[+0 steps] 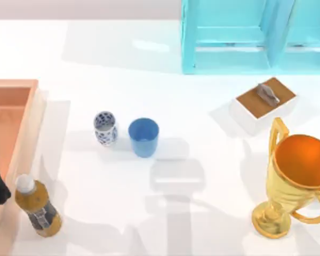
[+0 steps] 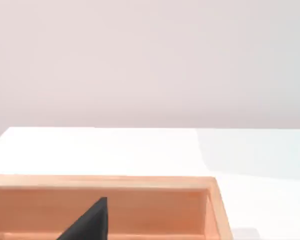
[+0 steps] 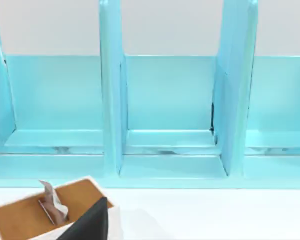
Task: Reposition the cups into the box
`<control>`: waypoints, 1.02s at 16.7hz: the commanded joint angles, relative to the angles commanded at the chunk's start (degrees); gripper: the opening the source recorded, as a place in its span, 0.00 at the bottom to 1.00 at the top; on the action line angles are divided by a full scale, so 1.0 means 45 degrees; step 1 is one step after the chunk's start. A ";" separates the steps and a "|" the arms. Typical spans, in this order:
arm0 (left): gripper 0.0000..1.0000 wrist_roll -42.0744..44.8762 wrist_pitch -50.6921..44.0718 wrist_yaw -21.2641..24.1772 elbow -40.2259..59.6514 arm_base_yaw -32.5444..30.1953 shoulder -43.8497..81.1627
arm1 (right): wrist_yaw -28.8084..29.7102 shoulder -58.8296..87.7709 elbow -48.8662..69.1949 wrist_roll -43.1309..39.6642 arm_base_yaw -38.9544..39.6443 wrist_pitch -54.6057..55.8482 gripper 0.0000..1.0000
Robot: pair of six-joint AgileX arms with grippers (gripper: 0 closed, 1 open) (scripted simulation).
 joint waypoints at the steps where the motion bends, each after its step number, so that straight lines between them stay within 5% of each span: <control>1: 1.00 0.0000 0.0000 0.0000 0.0000 0.0000 0.0000 | 0.0000 0.0000 0.0000 0.0000 0.0000 0.0000 1.00; 9: 1.00 -0.0155 -0.2542 -0.0065 0.2496 -0.0932 0.3465 | 0.0000 0.0000 0.0000 0.0000 0.0000 0.0000 1.00; 17: 1.00 -0.1504 -0.8382 -0.0005 1.0076 -0.3051 1.2024 | 0.0000 0.0000 0.0000 0.0000 0.0000 0.0000 1.00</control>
